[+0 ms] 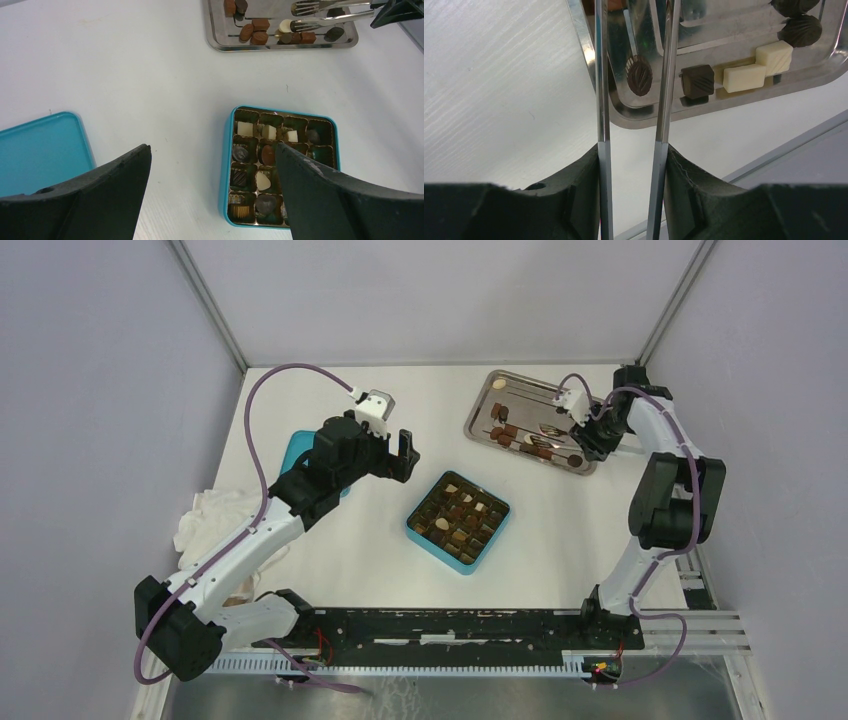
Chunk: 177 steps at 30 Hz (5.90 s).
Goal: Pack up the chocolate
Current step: Pick up the fake chocolate from the plate, then place the fake chocolate in the packing box, then adjust the packing box at the center of the board.
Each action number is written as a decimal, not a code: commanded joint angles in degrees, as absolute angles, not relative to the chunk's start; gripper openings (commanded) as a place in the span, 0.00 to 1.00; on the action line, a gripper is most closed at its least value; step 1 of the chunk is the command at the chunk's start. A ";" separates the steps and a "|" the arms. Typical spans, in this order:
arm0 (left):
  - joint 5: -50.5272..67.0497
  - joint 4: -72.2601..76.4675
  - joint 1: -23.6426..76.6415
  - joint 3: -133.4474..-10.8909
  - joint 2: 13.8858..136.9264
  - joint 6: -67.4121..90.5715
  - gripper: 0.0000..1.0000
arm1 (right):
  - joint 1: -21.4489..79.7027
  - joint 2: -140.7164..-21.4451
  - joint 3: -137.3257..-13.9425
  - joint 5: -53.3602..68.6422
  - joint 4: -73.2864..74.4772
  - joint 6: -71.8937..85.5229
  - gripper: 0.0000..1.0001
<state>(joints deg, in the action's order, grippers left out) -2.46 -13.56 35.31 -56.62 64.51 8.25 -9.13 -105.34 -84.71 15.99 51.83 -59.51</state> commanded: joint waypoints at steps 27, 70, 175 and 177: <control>-1.66 -12.65 35.07 -58.89 64.70 6.34 0.98 | -7.47 -108.59 -90.70 17.87 53.19 -58.38 0.27; 8.10 -16.89 35.07 -62.38 73.32 6.24 0.91 | 1.30 -68.33 -65.74 47.68 64.29 -69.08 0.00; 3.50 -8.41 40.17 -60.73 83.41 6.58 0.02 | 29.92 -66.09 -55.81 25.32 55.21 -58.22 0.17; 3.60 -8.52 40.25 -60.82 83.47 6.55 0.02 | 30.46 -66.48 -55.64 25.25 55.09 -58.03 0.18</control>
<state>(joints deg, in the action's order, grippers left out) 1.63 -12.99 39.92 -57.21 83.96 6.90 29.52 -65.93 -56.31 25.87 57.34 -59.48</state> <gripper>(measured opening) 0.046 0.403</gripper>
